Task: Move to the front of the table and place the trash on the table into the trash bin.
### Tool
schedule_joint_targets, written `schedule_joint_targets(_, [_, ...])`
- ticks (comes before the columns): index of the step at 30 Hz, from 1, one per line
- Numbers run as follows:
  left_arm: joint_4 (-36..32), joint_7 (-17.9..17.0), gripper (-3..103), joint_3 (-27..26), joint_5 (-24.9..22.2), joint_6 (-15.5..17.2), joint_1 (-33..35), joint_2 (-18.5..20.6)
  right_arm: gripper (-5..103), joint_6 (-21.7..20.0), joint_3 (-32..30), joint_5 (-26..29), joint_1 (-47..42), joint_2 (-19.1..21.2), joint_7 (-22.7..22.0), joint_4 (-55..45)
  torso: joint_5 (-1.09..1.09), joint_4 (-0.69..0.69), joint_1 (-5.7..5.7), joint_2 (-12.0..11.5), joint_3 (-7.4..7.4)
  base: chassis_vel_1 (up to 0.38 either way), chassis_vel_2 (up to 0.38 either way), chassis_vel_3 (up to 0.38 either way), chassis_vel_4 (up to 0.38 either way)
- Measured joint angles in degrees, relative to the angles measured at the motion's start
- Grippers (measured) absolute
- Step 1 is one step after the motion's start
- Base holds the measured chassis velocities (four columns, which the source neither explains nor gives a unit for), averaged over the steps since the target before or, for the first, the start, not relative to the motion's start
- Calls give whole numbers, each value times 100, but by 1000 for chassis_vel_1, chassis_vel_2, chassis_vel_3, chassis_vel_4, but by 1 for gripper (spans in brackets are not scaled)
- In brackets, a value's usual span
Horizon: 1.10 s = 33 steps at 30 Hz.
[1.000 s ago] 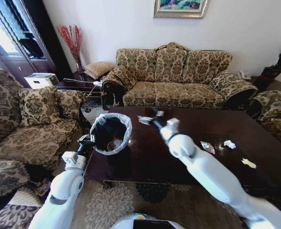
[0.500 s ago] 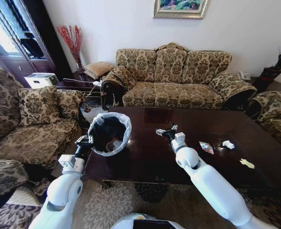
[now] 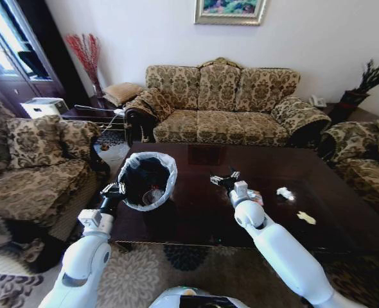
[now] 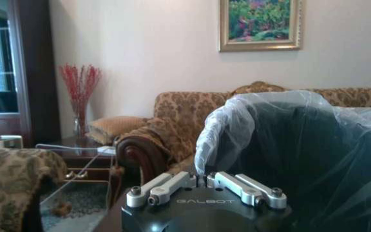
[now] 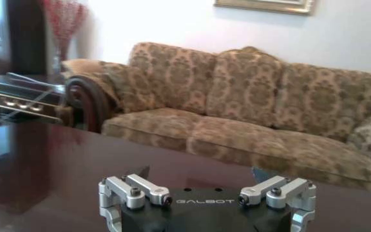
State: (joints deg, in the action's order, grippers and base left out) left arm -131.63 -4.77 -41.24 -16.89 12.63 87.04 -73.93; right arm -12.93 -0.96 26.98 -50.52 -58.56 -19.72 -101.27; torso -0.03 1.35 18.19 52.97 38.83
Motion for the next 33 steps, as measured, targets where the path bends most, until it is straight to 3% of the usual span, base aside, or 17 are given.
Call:
schedule_joint_targets(2, [-29, 9, 3, 3, 2, 0, 20, -2, 100, 77, -82, 26, -69, -96, -124, 272, 10, -2, 4, -2, 3, -232, -297, 268, 246])
schedule_joint_targets(8, [-93, 16, 3, -9, 1, -9, 70, 29, 100, 25, -228, 589, -186, -333, -564, 694, 8, -3, 1, -1, 2, -133, -143, 116, 101])
schedule_joint_targets(12, [-107, 15, 3, -16, 0, -11, 93, 41, 100, 17, -285, 677, -246, -423, -586, 877, -3, 3, 0, -1, 1, 6, 3, -3, -2])
schedule_joint_targets(16, [-119, 7, 3, -17, 5, -23, 130, 47, 100, 17, -311, 857, -264, -524, -612, 1153, 3, 8, 1, -1, 1, 62, 74, -31, -39])
schedule_joint_targets(23, [-126, 16, 3, -15, 0, -79, 152, 83, 100, -53, -322, 871, -369, -640, -979, 1240, 4, -3, 1, -1, 1, 13, 21, 0, -8])
schedule_joint_targets(28, [-126, 16, 3, -23, -10, -89, 147, 102, 102, -79, -324, 869, -418, -651, -1010, 1212, 3, 1, 1, -1, 1, 0, 0, 0, 0])
schedule_joint_targets(33, [-111, 14, 3, -21, -20, -98, 120, 113, 87, -82, -320, 857, -444, -723, -1008, 1233, 2, 3, 1, -1, 1, 0, 0, 0, 0])
